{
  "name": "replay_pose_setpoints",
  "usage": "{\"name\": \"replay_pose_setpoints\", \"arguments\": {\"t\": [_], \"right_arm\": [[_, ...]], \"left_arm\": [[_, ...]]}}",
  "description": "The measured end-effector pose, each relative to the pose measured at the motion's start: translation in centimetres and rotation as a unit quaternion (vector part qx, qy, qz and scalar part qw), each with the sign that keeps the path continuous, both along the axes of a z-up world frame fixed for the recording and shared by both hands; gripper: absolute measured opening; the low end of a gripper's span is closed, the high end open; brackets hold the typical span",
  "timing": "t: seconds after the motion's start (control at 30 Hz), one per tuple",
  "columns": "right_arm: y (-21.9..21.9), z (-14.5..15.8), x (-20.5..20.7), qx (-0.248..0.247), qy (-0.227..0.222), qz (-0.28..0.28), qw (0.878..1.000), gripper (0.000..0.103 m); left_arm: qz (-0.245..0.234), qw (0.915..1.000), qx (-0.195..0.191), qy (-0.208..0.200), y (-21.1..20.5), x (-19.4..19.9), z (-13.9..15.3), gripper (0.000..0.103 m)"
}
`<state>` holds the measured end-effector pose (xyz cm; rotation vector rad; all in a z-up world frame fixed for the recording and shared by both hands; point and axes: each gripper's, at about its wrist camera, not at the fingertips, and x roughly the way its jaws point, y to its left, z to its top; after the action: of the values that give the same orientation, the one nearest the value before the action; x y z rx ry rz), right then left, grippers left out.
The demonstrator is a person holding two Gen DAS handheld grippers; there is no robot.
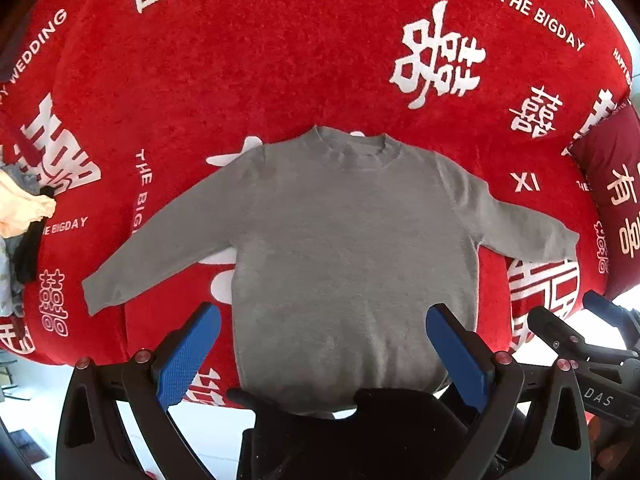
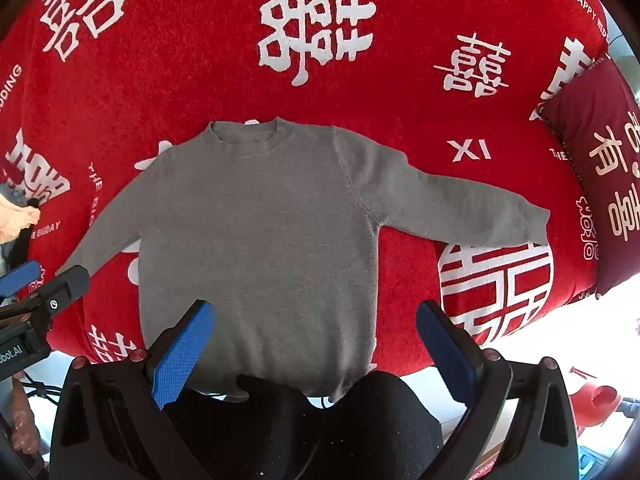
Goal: Fold small clothes
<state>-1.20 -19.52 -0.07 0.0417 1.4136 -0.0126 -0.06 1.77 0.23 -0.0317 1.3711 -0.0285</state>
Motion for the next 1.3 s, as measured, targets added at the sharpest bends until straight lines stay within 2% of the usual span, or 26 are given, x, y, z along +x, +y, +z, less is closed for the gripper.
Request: {"name": "replay_pose_setpoints", "arguments": {"t": [0.53, 0.7, 1.0, 1.3], "right_arm": [[1.1, -0.1, 1.3, -0.018, 0.003, 0.021, 1.0, 0.101], [1.4, -0.4, 1.3, -0.019, 0.003, 0.024, 1.0, 0.101], [2.0, -3.2, 2.8, -0.013, 0.02, 0.013, 1.0, 0.101], [4.1, -10.4, 4.9, -0.006, 0.021, 0.031, 0.999, 0.101]], "left_arm": [[0.022, 0.9996, -0.006, -0.014, 1.5, 0.4, -0.4, 0.103], [0.03, 0.9994, -0.011, -0.01, 2.2, 0.5, -1.5, 0.103], [0.073, 0.9966, -0.036, 0.012, 5.8, 0.0, -5.5, 0.103], [0.098, 0.9932, -0.054, 0.029, 8.6, 0.7, -13.3, 0.103]]}}
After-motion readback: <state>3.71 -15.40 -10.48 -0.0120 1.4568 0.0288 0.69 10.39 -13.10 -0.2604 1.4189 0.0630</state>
